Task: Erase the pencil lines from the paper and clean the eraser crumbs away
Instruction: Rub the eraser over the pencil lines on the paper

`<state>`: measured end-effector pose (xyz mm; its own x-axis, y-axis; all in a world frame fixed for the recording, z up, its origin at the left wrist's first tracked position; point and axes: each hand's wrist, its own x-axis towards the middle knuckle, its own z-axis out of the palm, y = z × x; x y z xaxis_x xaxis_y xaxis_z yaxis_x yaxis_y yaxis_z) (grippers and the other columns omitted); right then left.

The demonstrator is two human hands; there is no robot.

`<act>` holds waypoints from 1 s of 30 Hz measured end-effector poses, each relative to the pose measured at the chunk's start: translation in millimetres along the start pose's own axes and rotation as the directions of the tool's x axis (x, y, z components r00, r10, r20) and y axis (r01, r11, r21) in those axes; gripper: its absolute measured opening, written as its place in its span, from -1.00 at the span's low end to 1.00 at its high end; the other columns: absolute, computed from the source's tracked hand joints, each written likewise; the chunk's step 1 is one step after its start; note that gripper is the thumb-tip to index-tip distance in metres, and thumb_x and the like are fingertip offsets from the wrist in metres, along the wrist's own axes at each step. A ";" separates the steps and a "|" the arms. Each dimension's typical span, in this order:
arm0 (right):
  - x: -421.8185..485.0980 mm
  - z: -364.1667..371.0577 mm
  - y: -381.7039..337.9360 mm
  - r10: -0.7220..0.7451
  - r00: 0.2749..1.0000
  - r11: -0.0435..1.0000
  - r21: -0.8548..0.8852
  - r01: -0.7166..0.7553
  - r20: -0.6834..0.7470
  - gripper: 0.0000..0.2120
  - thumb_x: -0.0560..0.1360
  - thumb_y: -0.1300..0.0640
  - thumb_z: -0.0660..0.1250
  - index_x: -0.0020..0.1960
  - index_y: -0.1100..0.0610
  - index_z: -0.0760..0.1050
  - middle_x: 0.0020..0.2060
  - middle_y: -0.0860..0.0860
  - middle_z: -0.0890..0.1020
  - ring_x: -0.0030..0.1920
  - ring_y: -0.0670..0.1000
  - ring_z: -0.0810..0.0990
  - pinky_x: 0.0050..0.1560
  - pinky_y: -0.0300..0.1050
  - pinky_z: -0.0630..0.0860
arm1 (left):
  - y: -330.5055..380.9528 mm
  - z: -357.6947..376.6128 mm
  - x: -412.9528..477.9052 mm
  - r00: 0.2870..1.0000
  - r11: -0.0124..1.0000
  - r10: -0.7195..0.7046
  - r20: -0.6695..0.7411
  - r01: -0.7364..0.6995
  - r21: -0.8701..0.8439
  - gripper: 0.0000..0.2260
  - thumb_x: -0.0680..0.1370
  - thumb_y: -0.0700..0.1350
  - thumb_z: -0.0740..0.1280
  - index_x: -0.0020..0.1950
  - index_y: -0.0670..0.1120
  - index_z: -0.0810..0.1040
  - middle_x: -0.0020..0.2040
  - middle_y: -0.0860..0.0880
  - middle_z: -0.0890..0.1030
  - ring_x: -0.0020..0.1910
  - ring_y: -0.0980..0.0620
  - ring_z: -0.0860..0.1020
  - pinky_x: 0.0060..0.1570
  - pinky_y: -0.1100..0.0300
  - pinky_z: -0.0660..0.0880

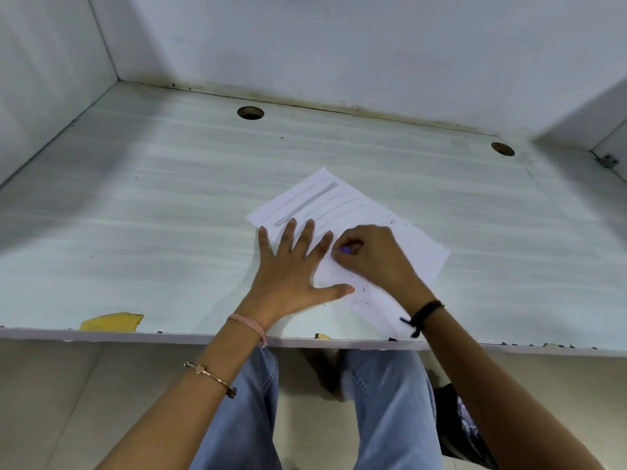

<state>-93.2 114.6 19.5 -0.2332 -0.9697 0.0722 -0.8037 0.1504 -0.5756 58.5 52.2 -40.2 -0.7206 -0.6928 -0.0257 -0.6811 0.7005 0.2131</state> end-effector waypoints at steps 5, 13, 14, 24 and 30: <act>0.0 -5.6 6.5 -0.013 0.999 1.000 0.005 0.013 0.034 -0.96 0.39 0.22 0.44 -0.16 0.14 0.66 -0.28 0.02 0.65 -0.31 -0.13 0.52 -0.26 -0.41 0.39 | -0.2 -0.1 -1.0 1.000 1.000 -0.001 0.007 0.001 0.002 -0.08 0.32 0.59 -0.17 0.58 0.19 -0.24 0.59 0.01 -0.30 0.55 -0.07 -0.35 0.39 -0.37 -0.34; -11.4 7.7 -3.8 -0.064 0.992 0.997 0.048 0.059 0.110 -0.94 0.38 0.23 0.44 -0.16 0.12 0.66 -0.32 -0.04 0.61 -0.28 -0.16 0.54 -0.26 -0.36 0.40 | -1.7 2.0 0.1 1.000 1.000 0.011 -0.005 -0.011 0.004 -0.03 0.25 0.62 -0.28 0.58 0.18 -0.24 0.60 0.01 -0.28 0.55 -0.08 -0.35 0.39 -0.37 -0.35; -4.3 2.6 5.8 -0.032 0.998 0.998 0.055 0.029 0.048 -0.95 0.38 0.24 0.44 -0.17 0.13 0.66 -0.34 -0.08 0.61 -0.29 -0.22 0.53 -0.26 -0.42 0.39 | -1.3 1.0 -0.5 1.000 1.000 0.005 0.002 -0.005 -0.010 -0.06 0.29 0.61 -0.20 0.58 0.19 -0.24 0.59 0.01 -0.29 0.55 -0.07 -0.35 0.39 -0.37 -0.36; -4.7 -16.9 33.5 0.236 0.967 0.892 0.415 -0.177 -0.095 -0.91 0.44 0.32 0.39 -0.07 0.24 0.62 -0.15 0.05 0.67 -0.32 -0.18 0.59 -0.25 -0.49 0.43 | 0.4 -1.0 -1.8 1.000 1.000 0.001 -0.003 -0.001 0.008 -0.11 0.34 0.57 -0.27 0.59 0.17 -0.20 0.60 0.01 -0.26 0.56 -0.08 -0.31 0.41 -0.38 -0.29; -21.4 -14.0 33.9 0.233 0.971 0.865 0.469 -0.181 -0.057 -0.90 0.46 0.32 0.37 -0.05 0.21 0.62 -0.11 0.09 0.68 -0.16 0.01 0.65 -0.16 -0.42 0.50 | 14.1 4.9 3.3 0.964 0.997 0.067 -0.258 -0.077 -0.029 -0.15 0.42 0.52 -0.13 0.41 -0.05 0.40 0.53 -0.05 0.27 0.58 -0.04 0.05 0.41 -0.39 -0.19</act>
<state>-123.0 143.1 9.9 -0.4451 -0.8953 -0.0180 -0.3964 0.2150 -0.8926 46.0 60.6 -42.1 -0.7070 -0.6649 0.2411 -0.6194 0.7466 0.2426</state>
